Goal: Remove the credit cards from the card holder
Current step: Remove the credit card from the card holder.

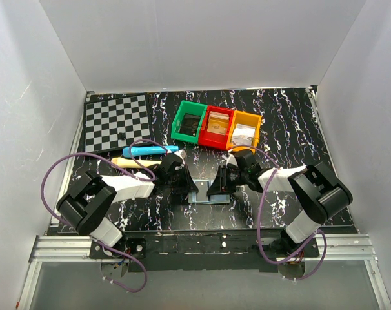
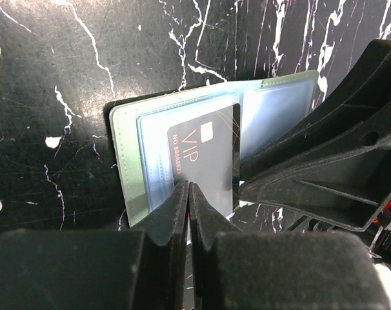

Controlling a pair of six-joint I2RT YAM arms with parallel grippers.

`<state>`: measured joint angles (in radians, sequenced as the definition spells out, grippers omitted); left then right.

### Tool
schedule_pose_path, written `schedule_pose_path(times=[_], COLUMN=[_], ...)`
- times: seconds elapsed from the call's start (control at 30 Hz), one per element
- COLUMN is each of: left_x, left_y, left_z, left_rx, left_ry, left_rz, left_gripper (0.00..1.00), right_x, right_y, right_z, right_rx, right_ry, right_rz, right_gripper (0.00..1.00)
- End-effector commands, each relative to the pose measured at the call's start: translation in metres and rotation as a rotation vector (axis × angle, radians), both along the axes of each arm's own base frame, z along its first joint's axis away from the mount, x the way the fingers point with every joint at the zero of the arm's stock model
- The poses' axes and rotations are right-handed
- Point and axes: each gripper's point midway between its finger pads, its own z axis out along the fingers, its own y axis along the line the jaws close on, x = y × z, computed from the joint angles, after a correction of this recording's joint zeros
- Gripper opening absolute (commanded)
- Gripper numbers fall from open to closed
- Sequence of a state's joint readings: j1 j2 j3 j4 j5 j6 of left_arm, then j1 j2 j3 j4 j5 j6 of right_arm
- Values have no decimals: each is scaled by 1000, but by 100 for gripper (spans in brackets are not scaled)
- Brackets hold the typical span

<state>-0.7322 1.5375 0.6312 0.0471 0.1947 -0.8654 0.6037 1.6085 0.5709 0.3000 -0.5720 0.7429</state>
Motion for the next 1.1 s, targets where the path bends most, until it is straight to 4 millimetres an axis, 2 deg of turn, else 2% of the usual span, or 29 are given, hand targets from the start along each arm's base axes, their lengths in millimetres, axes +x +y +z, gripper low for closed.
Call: schedule_pose_path(times=[0.0, 0.4, 0.5, 0.8, 1.07], left_x=[-11, -12, -12, -13, -14], left_y=[21, 22, 23, 27, 35], left_z=[-30, -32, -33, -41, -47], left_rx=[105, 105, 110, 122, 130], left_ry=[71, 79, 84, 107, 128], left_rz=[14, 17, 20, 23, 43], left_gripper=[0, 0, 0, 0, 0], right_x=[3, 2, 3, 6, 7], right_y=[6, 4, 2, -1, -7], right_z=[10, 9, 10, 21, 19], right_rx=[64, 64, 65, 72, 61], right_ry=[-26, -20, -24, -53, -48], right_rz=[13, 11, 8, 5, -7], right_gripper=[28, 10, 1, 1, 1])
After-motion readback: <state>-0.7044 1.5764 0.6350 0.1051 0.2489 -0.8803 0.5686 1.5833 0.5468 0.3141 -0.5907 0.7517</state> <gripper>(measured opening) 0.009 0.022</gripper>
